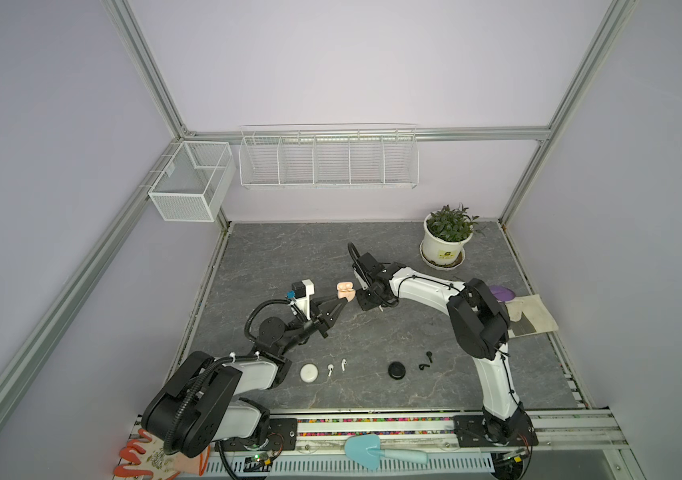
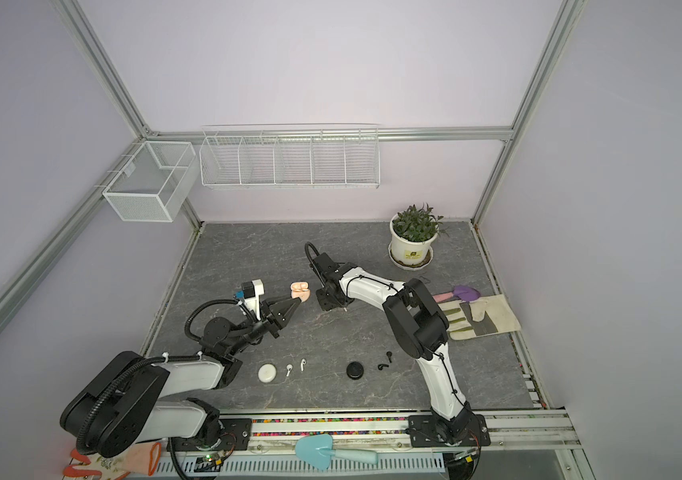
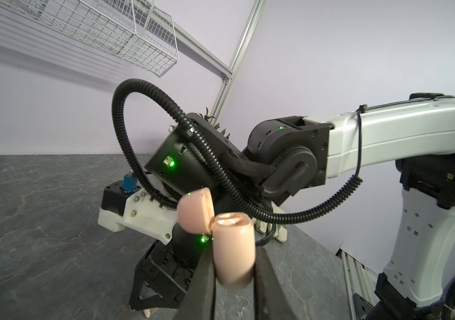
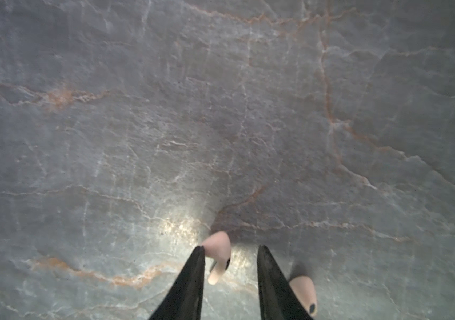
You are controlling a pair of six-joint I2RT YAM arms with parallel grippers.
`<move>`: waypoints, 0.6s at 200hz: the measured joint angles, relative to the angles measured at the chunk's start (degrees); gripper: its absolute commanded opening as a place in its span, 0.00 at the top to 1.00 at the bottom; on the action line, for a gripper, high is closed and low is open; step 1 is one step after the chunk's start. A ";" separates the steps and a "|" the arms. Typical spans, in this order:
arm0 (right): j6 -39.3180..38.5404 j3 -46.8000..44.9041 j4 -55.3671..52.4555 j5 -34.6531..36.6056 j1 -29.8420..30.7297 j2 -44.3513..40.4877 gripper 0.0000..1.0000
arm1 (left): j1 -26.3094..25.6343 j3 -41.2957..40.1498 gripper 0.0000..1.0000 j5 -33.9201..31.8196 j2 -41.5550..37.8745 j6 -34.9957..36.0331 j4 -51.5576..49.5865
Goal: Insert wireless bluetooth earbuds into charging case
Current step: Pick up the wireless bluetooth earbud from the center of the table.
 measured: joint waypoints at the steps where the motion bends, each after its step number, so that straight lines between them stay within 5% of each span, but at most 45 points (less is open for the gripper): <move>1: 0.00 0.02 0.00 0.00 0.02 0.04 0.64 | 0.00 -0.04 1.00 0.00 0.00 0.00 0.00; 120: 1.31 2.32 -1.92 -2.45 0.39 1.55 0.63 | 0.00 -0.55 1.00 -0.02 0.00 0.00 0.07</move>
